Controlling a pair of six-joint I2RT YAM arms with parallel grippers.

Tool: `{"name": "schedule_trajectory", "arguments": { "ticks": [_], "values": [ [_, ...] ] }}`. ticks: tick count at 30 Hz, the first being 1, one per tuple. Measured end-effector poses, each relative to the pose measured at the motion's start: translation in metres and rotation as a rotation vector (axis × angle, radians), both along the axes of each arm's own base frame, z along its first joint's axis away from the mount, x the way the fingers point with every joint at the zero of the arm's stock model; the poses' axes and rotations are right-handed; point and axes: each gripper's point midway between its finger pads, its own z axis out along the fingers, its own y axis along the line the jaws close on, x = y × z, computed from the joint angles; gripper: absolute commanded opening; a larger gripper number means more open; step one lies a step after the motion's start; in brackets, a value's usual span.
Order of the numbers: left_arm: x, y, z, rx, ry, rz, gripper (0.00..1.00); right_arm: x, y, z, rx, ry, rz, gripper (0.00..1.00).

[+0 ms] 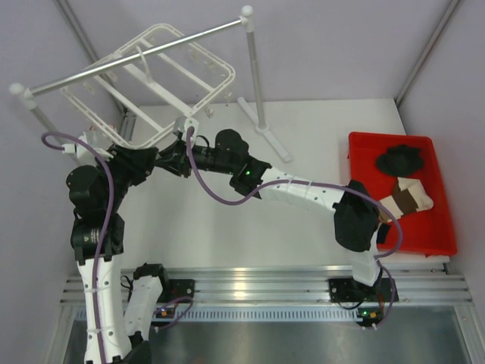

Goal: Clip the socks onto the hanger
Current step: Open the clamp at the hanger.

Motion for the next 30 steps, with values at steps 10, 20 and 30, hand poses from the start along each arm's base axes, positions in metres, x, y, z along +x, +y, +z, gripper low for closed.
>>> {"name": "schedule_trajectory", "arguments": {
  "ticks": [10, 20, 30],
  "values": [
    [0.0018, -0.0015, -0.0005, 0.031, 0.013, -0.021, 0.33, 0.0028, -0.0023, -0.0015, -0.024, -0.001, -0.006, 0.0],
    [0.0006, -0.0009, -0.0007, 0.075, 0.009, -0.029, 0.49, 0.0021, -0.0024, -0.0007, -0.036, 0.0, -0.001, 0.0],
    [0.0023, -0.0016, -0.003, 0.079, 0.016, -0.038, 0.44, 0.0026, -0.0027, -0.0012, -0.047, 0.006, -0.003, 0.0]
  ]
}}
